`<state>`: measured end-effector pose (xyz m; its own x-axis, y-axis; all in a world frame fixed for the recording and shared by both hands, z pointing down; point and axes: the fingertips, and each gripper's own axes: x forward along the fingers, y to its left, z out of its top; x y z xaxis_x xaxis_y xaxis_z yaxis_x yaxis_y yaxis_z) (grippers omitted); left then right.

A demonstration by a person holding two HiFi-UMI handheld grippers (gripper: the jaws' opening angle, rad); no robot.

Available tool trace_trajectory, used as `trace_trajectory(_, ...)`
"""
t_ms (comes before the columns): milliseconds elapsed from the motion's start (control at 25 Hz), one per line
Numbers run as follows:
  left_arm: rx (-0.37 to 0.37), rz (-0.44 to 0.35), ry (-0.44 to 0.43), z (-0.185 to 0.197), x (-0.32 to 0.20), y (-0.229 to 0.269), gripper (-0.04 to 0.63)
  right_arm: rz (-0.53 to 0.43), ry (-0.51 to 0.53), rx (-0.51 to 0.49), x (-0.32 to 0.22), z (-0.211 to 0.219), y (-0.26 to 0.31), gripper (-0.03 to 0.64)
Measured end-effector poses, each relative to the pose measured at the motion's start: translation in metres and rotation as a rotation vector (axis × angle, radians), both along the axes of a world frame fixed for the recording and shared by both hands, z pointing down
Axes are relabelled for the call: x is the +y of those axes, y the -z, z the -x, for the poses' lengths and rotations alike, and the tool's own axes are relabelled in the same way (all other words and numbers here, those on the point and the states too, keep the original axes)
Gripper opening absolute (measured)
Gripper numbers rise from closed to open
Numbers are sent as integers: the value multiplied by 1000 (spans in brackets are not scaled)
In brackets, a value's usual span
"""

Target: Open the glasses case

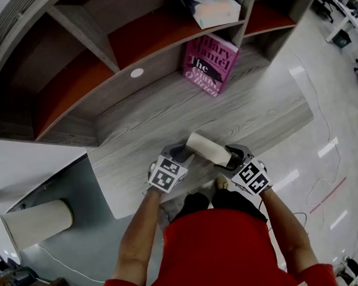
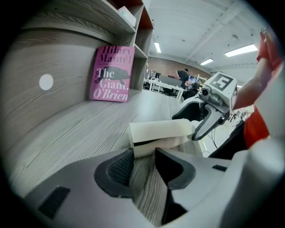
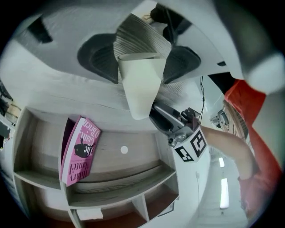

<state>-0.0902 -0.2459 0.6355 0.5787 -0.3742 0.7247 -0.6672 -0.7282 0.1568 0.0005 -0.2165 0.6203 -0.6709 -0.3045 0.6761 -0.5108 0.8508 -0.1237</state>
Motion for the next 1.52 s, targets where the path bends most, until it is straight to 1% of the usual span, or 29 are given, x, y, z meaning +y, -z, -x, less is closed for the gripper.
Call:
trace_trajectory(160, -14, -2, 3, 1, -1, -1, 149, 46, -20, -85, -7, -6, 13, 291)
trace_trajectory(240, -14, 1, 2, 0, 0, 0, 149, 40, -41, -127, -13, -9, 23, 256)
trace_trajectory(320, -17, 7, 4, 0, 1, 1, 149, 20, -67, -154, -20, -13, 33, 205)
trace_trajectory(440, -18, 10, 12, 0, 0, 3, 149, -19, -108, -163, -31, -21, 40, 133)
trace_trajectory(680, -21, 11, 24, -2, 0, 3, 149, -65, -176, -157, -48, -34, 41, 50)
trace_trajectory(880, -28, 7, 35, -4, -1, 4, 149, -77, -238, -159, -63, -44, 36, 46)
trace_trajectory(1080, -33, 4, 44, -9, -2, 4, 149, -80, -275, -152, -75, -55, 30, 44)
trace_trajectory(1200, -42, 6, 51, -8, -2, 2, 149, -79, -275, -152, -77, -56, 29, 44)
trace_trajectory(1360, -50, -12, 60, -7, -4, 1, 150, -76, -271, -156, -76, -55, 30, 49)
trace_trajectory(1520, -48, 1, 68, -7, 1, 3, 150, -71, -244, -152, -71, -52, 31, 83)
